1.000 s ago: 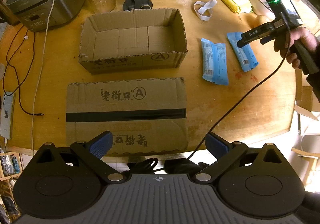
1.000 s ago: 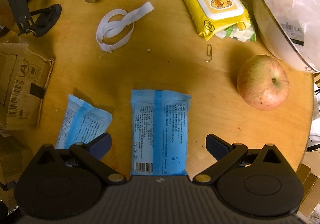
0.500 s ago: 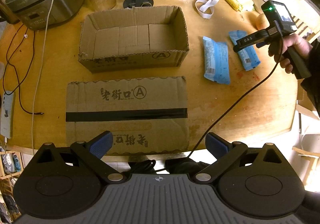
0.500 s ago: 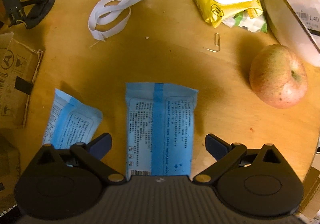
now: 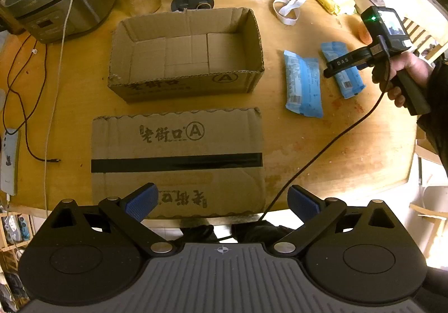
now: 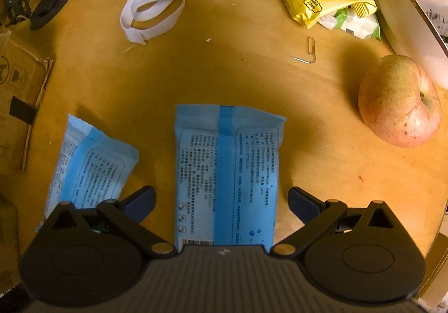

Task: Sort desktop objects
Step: 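Close the right gripper on the larger blue packet, then lift the blue packet off the table with the right gripper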

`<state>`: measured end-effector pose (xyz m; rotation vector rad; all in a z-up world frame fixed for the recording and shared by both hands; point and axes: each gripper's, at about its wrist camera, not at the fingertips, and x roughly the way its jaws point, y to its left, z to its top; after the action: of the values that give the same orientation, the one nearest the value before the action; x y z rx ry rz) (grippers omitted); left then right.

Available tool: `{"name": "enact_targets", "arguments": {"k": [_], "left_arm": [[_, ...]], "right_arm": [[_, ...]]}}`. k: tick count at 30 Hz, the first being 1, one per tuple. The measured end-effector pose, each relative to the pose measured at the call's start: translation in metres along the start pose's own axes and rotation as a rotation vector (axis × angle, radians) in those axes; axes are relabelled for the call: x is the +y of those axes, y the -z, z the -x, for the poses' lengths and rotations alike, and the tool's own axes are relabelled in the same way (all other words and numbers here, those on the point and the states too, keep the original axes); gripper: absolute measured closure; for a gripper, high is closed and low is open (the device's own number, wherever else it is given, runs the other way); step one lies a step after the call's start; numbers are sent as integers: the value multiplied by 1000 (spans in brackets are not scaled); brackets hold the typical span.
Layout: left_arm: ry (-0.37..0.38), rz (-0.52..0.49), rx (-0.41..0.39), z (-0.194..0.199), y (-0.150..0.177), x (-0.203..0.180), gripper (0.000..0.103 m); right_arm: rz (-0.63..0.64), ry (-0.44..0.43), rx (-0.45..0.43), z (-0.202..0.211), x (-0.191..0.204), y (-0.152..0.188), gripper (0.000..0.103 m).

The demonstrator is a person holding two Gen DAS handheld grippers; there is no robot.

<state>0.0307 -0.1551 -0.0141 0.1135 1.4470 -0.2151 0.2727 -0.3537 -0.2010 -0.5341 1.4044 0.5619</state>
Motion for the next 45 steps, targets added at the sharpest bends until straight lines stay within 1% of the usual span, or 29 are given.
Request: {"name": "enact_targets", "arguments": {"k": [15, 16, 17, 18, 19, 20, 21, 24, 31, 45], "left_arm": [[3, 4, -4, 0, 1, 1, 2], [3, 4, -5, 0, 1, 1, 2], [4, 4, -5, 0, 1, 1, 2], [4, 3, -6, 0, 2, 1, 2], [4, 3, -6, 0, 2, 1, 2], [4, 2, -6, 0, 2, 1, 2], [4, 1, -7, 0, 2, 1, 2], [6, -2, -8, 1, 3, 1, 2], [8, -5, -13, 2, 3, 0, 2], [9, -2, -14, 2, 5, 1, 2]], "right_arm": [[-5, -5, -11, 3, 2, 8, 1], [-5, -10, -13, 4, 2, 9, 6], [-6, -13, -16, 6, 2, 9, 7], [-9, -12, -20, 8, 1, 10, 13], [-15, -12, -25, 10, 0, 10, 21], [-22, -10, -28, 13, -1, 9, 26], [-31, -12, -28, 15, -3, 9, 35], [-37, -10, -21, 18, -4, 10, 39], [-31, 1, -22, 20, 1, 14, 41], [-32, -7, -24, 28, 4, 18, 43]]}}
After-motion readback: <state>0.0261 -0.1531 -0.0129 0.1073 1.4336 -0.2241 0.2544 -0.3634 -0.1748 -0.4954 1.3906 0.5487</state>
